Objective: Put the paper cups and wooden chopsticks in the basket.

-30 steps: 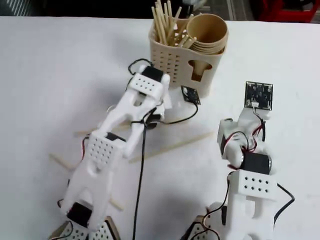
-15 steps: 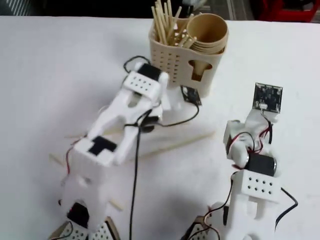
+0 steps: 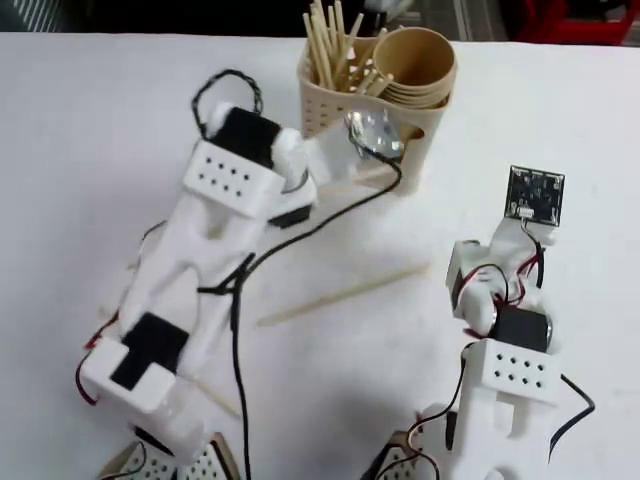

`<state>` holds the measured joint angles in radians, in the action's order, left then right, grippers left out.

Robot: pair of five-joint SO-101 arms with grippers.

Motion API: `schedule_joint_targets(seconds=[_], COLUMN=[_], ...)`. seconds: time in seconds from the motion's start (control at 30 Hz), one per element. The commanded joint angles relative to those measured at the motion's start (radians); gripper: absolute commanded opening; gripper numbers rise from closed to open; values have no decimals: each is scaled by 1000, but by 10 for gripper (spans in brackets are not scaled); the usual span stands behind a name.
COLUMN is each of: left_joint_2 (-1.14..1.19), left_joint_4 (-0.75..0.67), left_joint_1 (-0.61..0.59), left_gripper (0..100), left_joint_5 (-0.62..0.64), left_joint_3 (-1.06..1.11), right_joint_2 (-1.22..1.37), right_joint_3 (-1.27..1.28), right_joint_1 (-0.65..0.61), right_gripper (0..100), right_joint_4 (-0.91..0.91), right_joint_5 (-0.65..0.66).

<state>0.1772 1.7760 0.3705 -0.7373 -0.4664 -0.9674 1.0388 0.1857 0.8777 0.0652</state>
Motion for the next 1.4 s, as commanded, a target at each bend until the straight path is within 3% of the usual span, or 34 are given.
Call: schedule_joint_targets(seconds=[0.0,0.57,1.1,1.37], left_joint_2=[-73,-73,-54,116], left_joint_4=[-12,-388,-1040,-1140], left_joint_1=[12,27,77,74], left_gripper=[23,23,23,23], left_joint_5=[98,368,384,385], left_joint_3=[-196,-404,-402,-410], right_joint_2=[-25,-21,-24,-25], right_joint_3=[-5,-2,-2,26], right_joint_1=[12,12,10,12], right_gripper=[131,131,131,131], right_joint_4=[-21,-41,-42,-90], right_joint_5=[-11,-11,-11,-8])
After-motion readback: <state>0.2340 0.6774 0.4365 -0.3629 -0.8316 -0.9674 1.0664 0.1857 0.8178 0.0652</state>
